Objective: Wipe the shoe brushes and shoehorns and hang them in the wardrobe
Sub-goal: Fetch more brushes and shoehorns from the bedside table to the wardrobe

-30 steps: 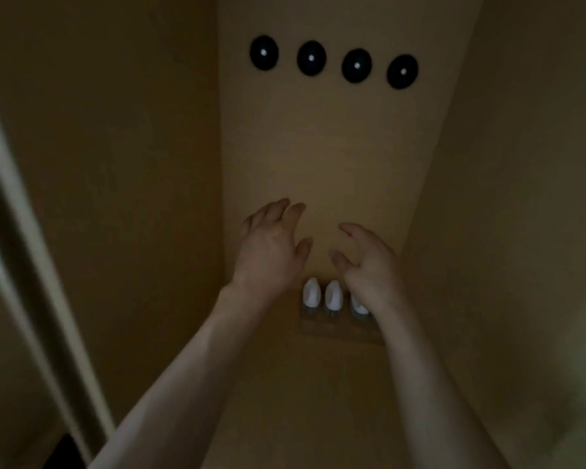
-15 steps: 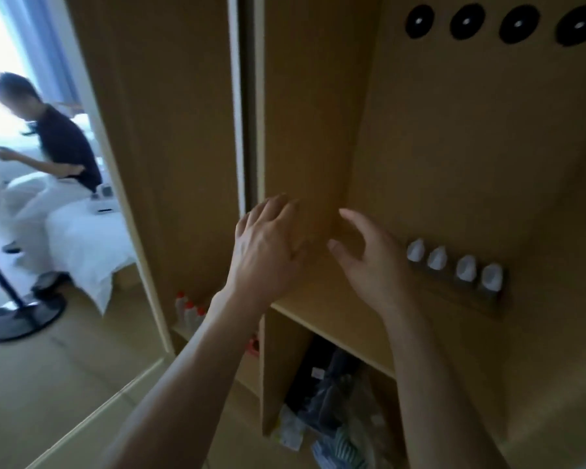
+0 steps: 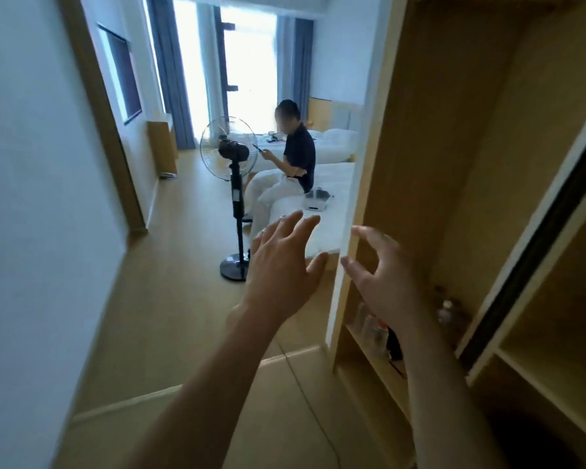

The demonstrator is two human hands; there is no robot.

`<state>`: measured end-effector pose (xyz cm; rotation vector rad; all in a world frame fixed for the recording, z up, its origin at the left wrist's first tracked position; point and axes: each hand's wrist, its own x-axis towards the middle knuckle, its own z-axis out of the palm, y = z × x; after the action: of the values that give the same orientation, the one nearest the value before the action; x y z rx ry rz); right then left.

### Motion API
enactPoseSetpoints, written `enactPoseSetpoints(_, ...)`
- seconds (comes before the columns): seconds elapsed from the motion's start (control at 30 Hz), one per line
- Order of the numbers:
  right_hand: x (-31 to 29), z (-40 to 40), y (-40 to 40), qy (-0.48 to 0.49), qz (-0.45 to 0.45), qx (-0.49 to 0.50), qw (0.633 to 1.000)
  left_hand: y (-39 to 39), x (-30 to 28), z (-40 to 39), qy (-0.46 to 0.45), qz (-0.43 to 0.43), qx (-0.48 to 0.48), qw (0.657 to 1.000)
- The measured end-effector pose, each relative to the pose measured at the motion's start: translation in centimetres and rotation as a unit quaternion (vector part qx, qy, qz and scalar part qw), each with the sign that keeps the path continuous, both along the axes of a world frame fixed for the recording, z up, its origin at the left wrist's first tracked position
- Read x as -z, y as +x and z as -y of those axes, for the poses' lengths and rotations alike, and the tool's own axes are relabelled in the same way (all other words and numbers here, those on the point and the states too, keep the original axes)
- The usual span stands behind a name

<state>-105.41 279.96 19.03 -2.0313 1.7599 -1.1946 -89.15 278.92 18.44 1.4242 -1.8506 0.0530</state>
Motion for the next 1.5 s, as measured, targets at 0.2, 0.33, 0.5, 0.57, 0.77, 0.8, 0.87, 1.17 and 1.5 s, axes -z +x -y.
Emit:
enactPoseSetpoints(0.2, 0.9, 2.8, 15.7, 0.008, 0.004, -0.100, 0.995, 15.3, 0.9, 0.0, 0.025, -0.006, -0.101, 0.995)
enactPoseSetpoints(0.33, 1.4, 4.2, 23.4, 0.016, 0.007, -0.151, 0.988, 22.8, 1.5, 0.2, 0.036, -0.004, -0.144, 0.989)
enactPoseSetpoints(0.5, 2.2, 6.8, 30.4, 0.020, 0.008, -0.186, 0.982, 29.5, 2.0, 2.1, 0.043, -0.018, -0.189, 0.981)
enactPoseSetpoints(0.57, 2.6, 8.5, 32.5, 0.030, 0.009, -0.201, 0.979, 31.5, 2.4, 3.4, 0.049, -0.023, -0.205, 0.977)
enactPoseSetpoints(0.77, 4.3, 16.3, 38.6, 0.047, -0.002, -0.231, 0.972, 36.9, 3.9, 9.2, 0.065, -0.032, -0.251, 0.965)
enactPoseSetpoints(0.8, 4.6, 17.9, 39.8, 0.051, -0.006, -0.238, 0.970, 37.9, 4.2, 10.5, 0.066, -0.032, -0.259, 0.963)
enactPoseSetpoints(0.87, 5.3, 21.2, 42.0, 0.065, -0.014, -0.255, 0.965, 40.0, 4.6, 13.3, 0.072, -0.030, -0.273, 0.959)
enactPoseSetpoints(1.17, 5.3, 38.4, 49.8, 0.110, -0.050, -0.292, 0.949, 47.6, 3.9, 29.5, 0.091, -0.016, -0.325, 0.941)
enactPoseSetpoints(1.5, 6.6, 54.2, 56.2, 0.141, -0.062, -0.274, 0.949, 54.9, 6.1, 46.1, 0.114, -0.040, -0.317, 0.941)
